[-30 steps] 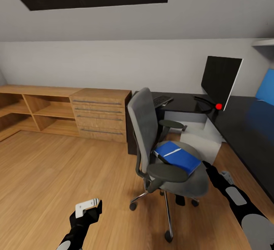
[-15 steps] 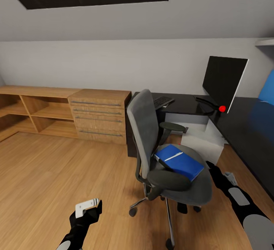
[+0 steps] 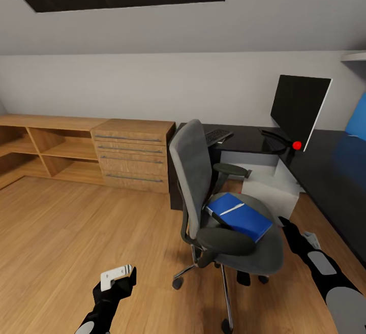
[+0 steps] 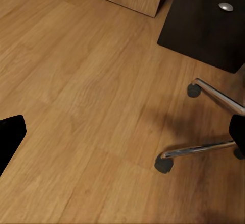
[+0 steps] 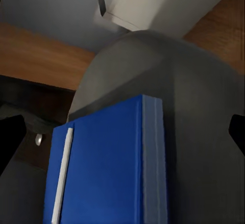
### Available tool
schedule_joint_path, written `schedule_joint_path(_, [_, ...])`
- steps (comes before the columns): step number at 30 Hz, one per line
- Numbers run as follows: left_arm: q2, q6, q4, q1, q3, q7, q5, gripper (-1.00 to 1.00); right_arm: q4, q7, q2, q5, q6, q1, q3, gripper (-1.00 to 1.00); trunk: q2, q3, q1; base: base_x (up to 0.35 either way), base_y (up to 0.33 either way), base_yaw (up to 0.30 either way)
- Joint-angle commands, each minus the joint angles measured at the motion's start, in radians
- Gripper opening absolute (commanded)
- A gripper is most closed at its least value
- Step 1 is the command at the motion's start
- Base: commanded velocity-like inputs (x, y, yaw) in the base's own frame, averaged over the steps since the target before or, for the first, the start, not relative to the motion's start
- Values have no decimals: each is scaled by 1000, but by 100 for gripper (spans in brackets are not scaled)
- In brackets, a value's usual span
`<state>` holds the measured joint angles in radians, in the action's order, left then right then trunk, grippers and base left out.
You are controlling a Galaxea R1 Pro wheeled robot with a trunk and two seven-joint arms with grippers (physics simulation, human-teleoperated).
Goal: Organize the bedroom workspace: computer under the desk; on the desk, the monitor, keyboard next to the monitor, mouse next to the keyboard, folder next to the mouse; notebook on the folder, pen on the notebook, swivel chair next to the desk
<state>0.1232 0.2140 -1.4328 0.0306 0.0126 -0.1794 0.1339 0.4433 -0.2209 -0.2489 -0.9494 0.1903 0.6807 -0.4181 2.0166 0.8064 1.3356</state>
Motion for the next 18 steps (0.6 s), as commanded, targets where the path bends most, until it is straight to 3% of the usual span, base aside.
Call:
schedule_joint_path(1, [0,4,-2,0,1,-6,11,100,0,-1,0,-6,8,1,-8,100,0,1,0,0,0,0])
schedule_joint_path(12, [1,2,-6,0,2,-7,12,100,0,9,0,-6,8,0,-13,100,0,1,0,0,0,0])
schedule_joint_path(18, [2,1,-7,0,2,-9,12,100,2,6,-1,-6,8,1,-13,100,42,20,23,0,0,0])
